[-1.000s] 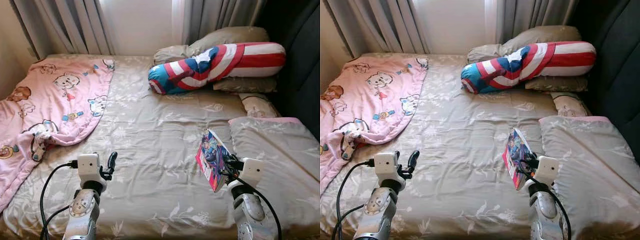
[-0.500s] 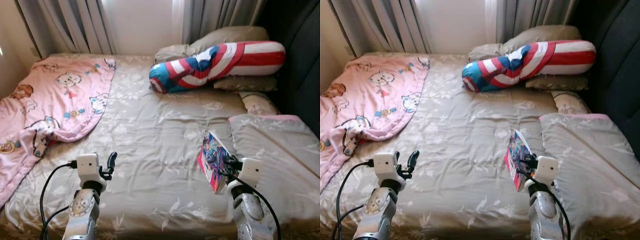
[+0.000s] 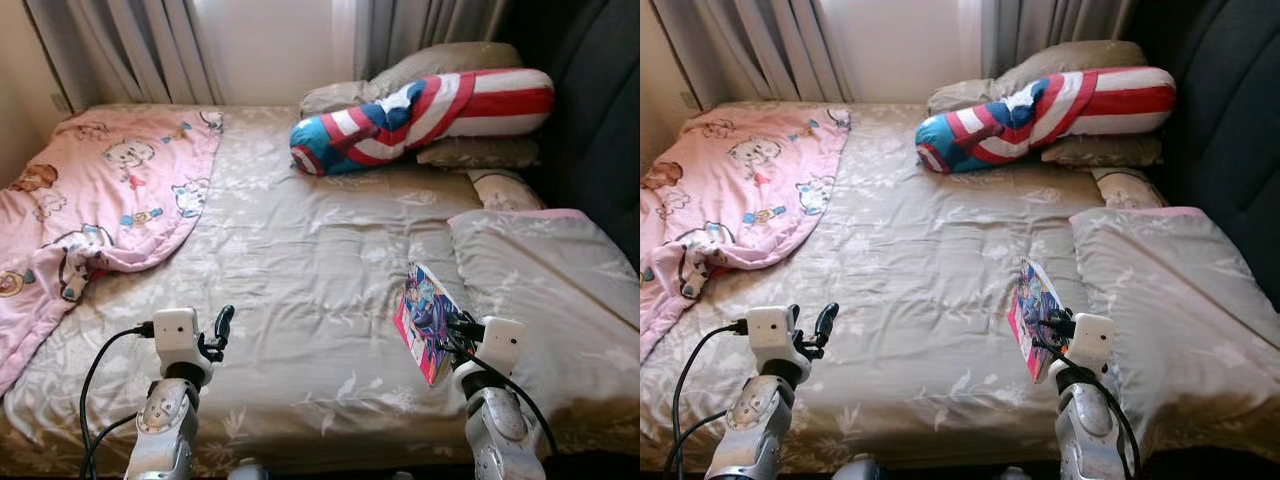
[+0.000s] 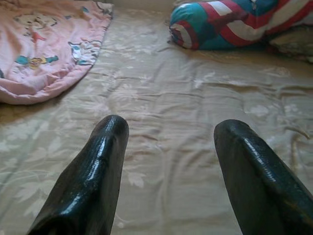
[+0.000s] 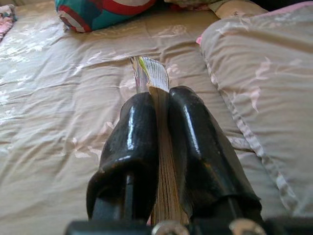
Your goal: Clean up the room
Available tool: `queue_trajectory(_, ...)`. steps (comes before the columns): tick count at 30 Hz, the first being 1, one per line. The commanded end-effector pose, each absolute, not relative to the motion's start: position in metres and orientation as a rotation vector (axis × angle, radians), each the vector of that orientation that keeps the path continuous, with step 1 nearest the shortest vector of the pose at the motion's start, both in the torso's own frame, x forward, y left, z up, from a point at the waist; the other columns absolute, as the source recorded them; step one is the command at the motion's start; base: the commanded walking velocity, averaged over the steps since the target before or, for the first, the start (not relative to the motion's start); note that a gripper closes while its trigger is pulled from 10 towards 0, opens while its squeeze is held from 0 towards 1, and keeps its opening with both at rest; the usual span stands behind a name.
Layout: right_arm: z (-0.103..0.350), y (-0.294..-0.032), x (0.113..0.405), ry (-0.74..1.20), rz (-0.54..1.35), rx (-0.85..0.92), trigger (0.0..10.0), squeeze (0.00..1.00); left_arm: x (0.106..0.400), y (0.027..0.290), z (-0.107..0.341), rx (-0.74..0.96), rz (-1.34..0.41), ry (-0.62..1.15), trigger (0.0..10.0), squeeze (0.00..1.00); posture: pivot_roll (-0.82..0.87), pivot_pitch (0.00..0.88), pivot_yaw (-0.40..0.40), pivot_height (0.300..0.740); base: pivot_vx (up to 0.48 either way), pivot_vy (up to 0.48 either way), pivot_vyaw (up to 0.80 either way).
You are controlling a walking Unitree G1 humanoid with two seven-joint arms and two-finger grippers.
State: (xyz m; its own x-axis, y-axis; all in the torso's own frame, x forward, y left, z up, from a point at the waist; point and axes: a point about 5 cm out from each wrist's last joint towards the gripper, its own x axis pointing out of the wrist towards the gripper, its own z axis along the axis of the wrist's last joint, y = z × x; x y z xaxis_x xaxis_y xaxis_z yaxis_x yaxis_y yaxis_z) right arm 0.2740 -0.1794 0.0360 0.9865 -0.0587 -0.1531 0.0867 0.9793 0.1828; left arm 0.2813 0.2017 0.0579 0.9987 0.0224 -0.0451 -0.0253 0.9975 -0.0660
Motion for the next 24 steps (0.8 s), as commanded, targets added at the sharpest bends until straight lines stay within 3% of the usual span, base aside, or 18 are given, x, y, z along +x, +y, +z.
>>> queue_trajectory(1, 0.0421, -0.1786, 0.277, 0.108, -0.066, 0.191, 10.0, 0.0, 0.2815, 0.2038, 0.0595, -0.061, 0.019, 0.05, 10.0, 0.0, -0.02, 0.069, -0.008, 0.663, 0.0, 0.0, 0.0)
queue_trajectory(24, 0.0429, -0.1728, 0.2806, 0.112, -0.031, 0.183, 10.0, 0.0, 0.2813, 0.204, 0.0615, -0.064, 0.022, 0.048, 10.0, 0.0, -0.02, 0.069, -0.008, 0.648, 0.0, 0.0, 0.0)
